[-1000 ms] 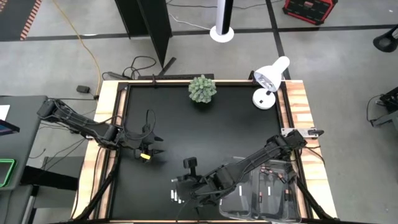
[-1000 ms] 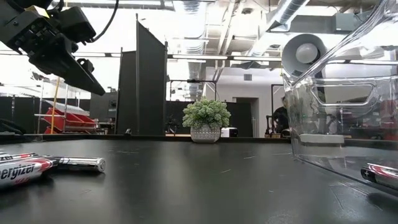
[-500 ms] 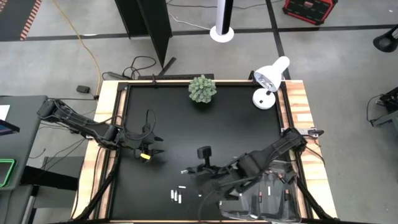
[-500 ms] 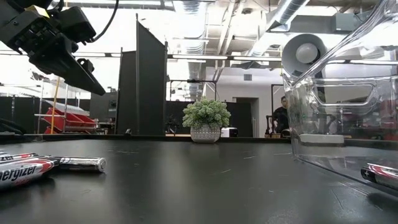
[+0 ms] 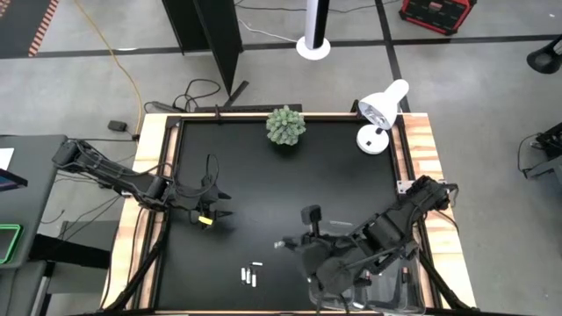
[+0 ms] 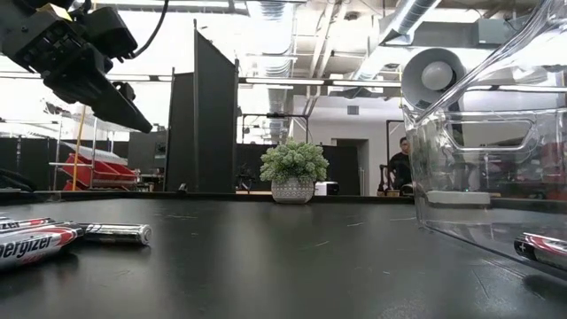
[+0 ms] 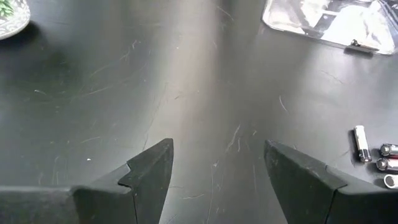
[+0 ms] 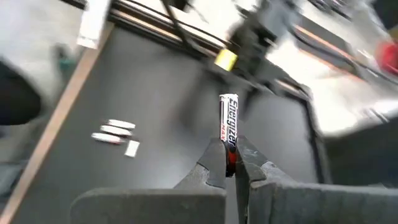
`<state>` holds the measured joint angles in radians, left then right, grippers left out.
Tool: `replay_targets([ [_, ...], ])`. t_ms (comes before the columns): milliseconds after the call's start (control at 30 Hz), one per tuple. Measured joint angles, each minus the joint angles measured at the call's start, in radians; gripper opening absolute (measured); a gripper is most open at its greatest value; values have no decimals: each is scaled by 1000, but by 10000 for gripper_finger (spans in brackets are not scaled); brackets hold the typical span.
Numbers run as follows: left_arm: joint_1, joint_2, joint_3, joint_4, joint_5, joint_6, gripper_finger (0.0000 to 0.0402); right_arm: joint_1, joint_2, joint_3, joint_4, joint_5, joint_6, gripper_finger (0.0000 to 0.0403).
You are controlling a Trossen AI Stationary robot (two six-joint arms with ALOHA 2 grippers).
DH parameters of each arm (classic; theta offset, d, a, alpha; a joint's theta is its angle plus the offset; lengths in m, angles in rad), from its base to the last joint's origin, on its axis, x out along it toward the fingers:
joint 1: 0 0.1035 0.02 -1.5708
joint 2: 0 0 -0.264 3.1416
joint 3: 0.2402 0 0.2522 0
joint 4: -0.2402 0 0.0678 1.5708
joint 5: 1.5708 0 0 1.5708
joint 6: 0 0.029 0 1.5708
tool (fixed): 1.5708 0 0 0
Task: Sort batteries
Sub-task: Put the silver battery into the left transparent bin
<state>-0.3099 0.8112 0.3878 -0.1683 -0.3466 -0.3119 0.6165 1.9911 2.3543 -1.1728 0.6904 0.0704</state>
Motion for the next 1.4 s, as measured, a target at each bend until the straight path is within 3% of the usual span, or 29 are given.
replay_targets([
  [133,0,0,0,1,0,-1,247,-4,8,0,-111,119,158,10],
  [533,0,0,0,2,0,-3,247,-1,8,-3,-202,131,506,10],
  [900,0,0,0,1,0,-6,247,-17,9,-4,-400,-160,857,10],
  [1067,0,0,0,2,0,-7,247,-17,10,-23,-396,-281,853,10],
  [1400,0,0,0,1,0,-7,247,-11,9,-255,-399,-560,1019,10],
])
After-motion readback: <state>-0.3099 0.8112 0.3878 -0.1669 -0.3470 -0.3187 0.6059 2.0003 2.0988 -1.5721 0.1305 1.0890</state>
